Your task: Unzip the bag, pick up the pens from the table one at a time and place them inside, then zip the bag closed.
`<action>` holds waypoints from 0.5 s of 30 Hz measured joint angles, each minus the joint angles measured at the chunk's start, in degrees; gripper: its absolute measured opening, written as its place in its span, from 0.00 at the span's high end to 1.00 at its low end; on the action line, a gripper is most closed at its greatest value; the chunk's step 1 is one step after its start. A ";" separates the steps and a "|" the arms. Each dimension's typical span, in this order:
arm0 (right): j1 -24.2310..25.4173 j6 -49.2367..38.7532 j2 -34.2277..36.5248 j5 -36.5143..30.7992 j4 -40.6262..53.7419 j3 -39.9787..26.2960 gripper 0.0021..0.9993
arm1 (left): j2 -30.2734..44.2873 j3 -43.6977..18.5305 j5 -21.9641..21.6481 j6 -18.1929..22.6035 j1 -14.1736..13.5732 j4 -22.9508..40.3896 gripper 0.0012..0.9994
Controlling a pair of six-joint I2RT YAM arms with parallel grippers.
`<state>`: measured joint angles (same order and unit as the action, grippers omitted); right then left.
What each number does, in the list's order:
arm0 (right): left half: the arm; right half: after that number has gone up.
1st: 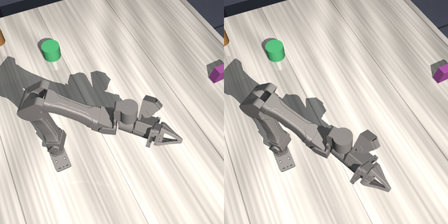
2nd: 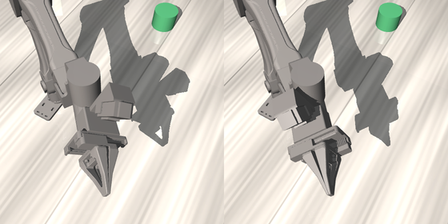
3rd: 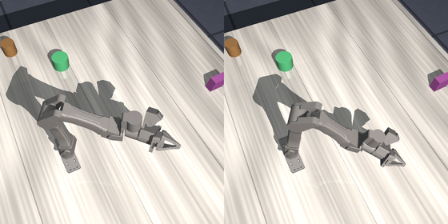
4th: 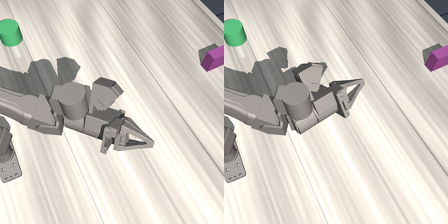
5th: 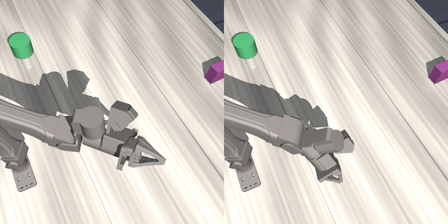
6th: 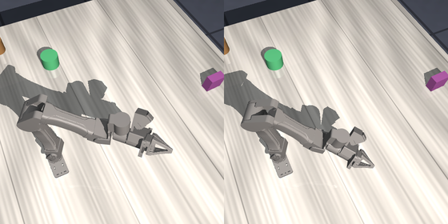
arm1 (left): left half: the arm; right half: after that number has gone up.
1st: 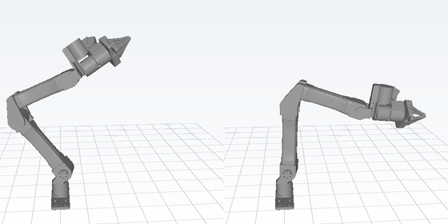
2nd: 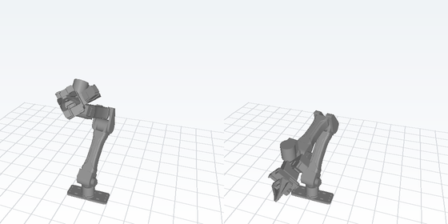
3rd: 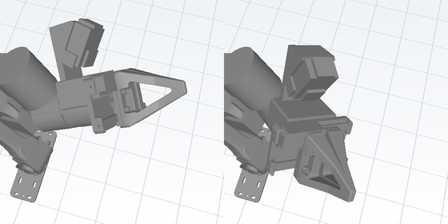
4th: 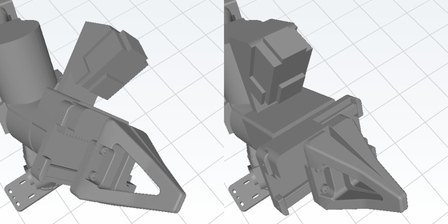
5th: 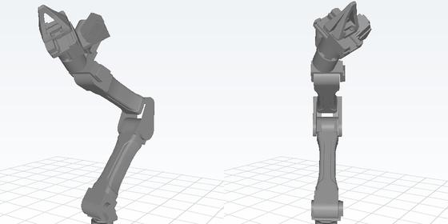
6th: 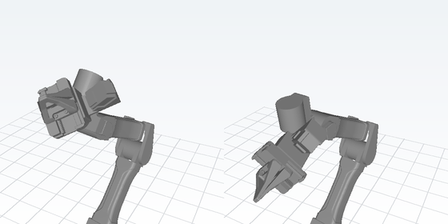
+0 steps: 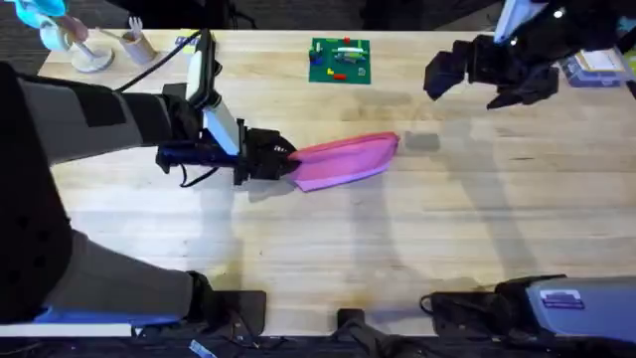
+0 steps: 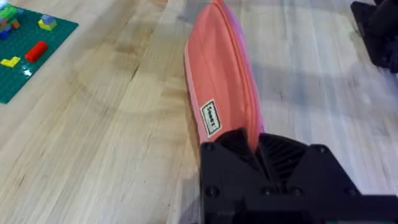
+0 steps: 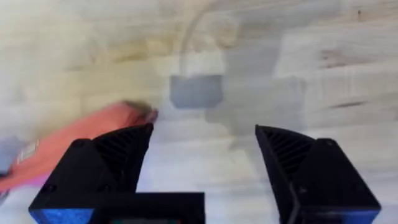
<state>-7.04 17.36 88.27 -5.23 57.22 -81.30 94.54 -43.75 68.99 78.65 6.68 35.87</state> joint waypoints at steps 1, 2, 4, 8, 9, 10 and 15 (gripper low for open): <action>-0.52 -0.08 -1.11 -0.14 1.37 0.00 0.00 | 0.00 0.00 0.00 0.00 0.00 0.03 0.96; -0.93 -0.27 -2.00 -0.19 2.42 0.00 0.00 | 0.01 0.00 0.00 0.00 0.00 0.05 0.96; -1.79 -0.92 -4.11 -0.38 4.27 0.00 0.00 | 0.02 0.00 -0.02 0.00 0.00 0.07 0.96; -3.02 -2.51 -8.51 -0.80 7.44 0.00 0.00 | 0.00 0.00 -0.02 0.00 0.00 0.07 0.96; -3.29 -2.82 -9.61 -0.83 7.93 0.00 0.00 | 0.02 0.00 -0.02 0.00 0.00 0.07 0.96; -3.76 -3.65 -12.69 -1.01 8.87 0.00 0.00 | 0.00 0.00 -0.02 0.00 0.00 0.08 0.96; -3.95 -4.99 -18.38 -1.08 9.20 -0.02 0.00 | 0.00 0.00 0.64 -0.08 0.00 -0.52 0.02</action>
<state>-10.98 12.36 69.88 -6.31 66.42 -81.32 94.54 -43.75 69.63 78.57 6.68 35.35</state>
